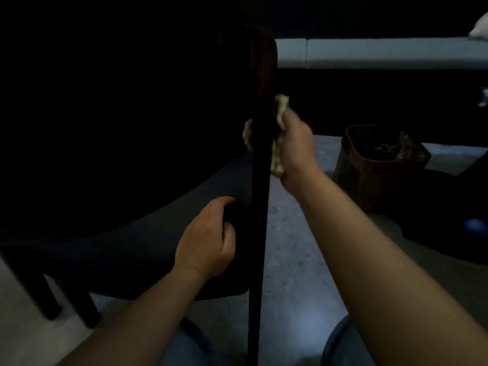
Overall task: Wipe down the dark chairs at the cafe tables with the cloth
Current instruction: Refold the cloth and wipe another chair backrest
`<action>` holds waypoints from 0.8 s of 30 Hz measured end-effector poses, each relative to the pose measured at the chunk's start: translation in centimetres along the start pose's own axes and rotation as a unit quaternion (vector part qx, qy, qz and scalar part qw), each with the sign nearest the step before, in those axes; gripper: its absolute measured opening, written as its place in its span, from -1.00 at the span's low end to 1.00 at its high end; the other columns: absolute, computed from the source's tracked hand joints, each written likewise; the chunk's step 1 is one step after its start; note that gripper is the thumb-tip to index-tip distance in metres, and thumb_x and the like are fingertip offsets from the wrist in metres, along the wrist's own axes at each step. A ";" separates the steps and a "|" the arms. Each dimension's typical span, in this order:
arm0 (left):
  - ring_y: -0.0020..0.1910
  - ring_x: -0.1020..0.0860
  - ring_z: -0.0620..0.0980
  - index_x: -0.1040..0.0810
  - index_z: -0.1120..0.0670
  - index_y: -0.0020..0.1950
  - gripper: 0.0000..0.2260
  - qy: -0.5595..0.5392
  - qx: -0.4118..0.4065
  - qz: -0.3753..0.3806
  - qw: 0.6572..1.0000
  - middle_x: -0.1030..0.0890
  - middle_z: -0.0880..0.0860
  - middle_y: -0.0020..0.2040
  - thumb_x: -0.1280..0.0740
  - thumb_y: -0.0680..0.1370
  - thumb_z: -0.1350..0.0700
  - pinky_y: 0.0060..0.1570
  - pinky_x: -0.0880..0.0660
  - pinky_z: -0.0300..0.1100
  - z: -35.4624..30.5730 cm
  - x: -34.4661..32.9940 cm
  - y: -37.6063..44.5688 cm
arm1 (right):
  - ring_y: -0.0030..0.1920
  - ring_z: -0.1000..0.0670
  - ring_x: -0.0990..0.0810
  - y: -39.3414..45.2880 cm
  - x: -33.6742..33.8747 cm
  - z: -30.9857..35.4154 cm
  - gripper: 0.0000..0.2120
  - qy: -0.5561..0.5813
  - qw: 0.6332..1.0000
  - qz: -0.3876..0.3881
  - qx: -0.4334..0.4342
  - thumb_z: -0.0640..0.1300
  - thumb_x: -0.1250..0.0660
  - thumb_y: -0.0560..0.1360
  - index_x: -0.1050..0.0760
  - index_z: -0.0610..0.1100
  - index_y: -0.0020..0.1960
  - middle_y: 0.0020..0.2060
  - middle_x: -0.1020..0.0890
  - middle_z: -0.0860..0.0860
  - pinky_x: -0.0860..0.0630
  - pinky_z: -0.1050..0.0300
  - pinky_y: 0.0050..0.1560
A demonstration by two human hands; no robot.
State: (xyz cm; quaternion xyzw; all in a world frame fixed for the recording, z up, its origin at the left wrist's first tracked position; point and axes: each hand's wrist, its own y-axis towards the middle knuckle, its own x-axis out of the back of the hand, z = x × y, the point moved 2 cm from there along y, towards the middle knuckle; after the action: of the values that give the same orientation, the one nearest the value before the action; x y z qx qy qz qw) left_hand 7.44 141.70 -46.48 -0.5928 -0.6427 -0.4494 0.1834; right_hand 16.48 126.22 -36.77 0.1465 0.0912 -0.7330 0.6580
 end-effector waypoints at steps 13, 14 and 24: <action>0.14 -0.55 -0.03 -0.42 0.02 0.36 -0.58 -0.016 0.003 -0.005 1.000 -0.54 -0.03 0.26 -0.19 0.49 0.08 0.05 -0.47 -0.18 0.3 0.0 0.0 | 0.51 -0.14 -0.08 -8.5 0.2 -6.1 -0.47 -0.340 0.865 -0.032 0.368 -0.26 -0.11 0.57 0.00 -0.38 0.46 0.47 -0.12 -0.29 -0.06 0.11 0.51; 0.16 -0.55 -0.03 -0.41 0.02 0.36 -0.58 -0.018 0.004 -0.004 1.000 -0.53 -0.03 0.27 -0.19 0.49 0.08 0.08 -0.48 -0.16 0.4 0.0 0.0 | 0.50 -0.21 -0.09 -7.4 -0.2 -4.4 -0.48 -0.351 0.844 -0.029 0.405 -0.27 -0.10 0.57 -0.02 -0.45 0.44 0.45 -0.14 -0.37 -0.07 0.08 0.51; 0.23 -0.50 0.03 -0.44 0.15 0.31 -0.60 -0.025 -0.005 -0.070 0.997 -0.49 0.07 0.30 -0.23 0.47 0.14 0.21 -0.47 -0.03 0.6 0.0 0.2 | 0.43 -0.28 -0.27 -8.9 1.9 -6.4 -0.66 -0.676 0.478 0.126 0.547 -0.17 -0.18 0.57 -0.49 -0.34 0.25 0.29 -0.49 -0.25 -0.22 -0.24 0.43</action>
State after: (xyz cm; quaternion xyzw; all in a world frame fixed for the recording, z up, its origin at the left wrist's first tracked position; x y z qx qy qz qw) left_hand 7.77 142.20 -46.74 -0.5581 -0.6847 -0.4496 0.1324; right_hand 8.07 127.58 -43.93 -0.0538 -0.8203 -0.4163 0.3885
